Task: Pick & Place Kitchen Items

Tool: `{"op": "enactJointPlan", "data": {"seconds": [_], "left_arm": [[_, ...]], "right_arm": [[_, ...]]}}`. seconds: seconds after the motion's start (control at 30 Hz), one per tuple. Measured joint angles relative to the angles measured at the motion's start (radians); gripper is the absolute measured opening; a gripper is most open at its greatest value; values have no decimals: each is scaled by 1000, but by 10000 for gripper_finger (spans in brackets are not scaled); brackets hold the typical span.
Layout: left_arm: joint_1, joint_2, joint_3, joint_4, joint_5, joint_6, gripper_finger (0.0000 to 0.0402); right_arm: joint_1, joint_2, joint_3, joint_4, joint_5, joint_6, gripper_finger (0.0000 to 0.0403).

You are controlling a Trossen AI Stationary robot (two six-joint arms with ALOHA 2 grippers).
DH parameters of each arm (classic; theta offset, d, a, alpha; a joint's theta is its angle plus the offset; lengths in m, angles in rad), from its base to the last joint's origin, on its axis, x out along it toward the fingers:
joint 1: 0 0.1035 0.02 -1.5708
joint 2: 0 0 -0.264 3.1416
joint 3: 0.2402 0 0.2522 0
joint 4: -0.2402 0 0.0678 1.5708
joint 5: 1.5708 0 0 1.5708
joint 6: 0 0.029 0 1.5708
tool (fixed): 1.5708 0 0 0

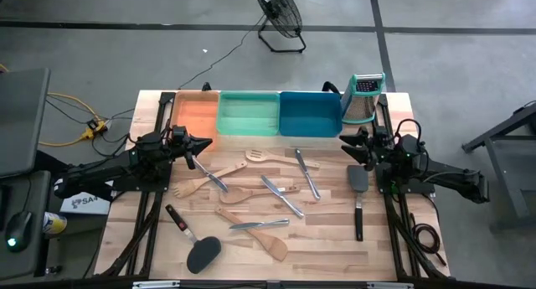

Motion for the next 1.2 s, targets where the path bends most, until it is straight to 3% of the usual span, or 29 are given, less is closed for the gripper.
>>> {"op": "enactJointPlan", "data": {"seconds": [0.23,0.33,0.53,0.93,1.07,1.2], "left_arm": [[0,0,0,0,0,0,6],[0,0,0,0,0,0,6],[0,0,0,0,0,0,6],[0,0,0,0,0,0,6],[0,0,0,0,0,0,6],[0,0,0,0,0,0,6]], "right_arm": [[0,0,0,0,-219,224,263],[0,8,23,-41,-303,249,263],[0,60,179,-233,-246,190,263],[40,239,479,-739,-251,207,263],[99,308,526,-846,-283,308,263],[180,379,550,-875,-194,483,263]]}}
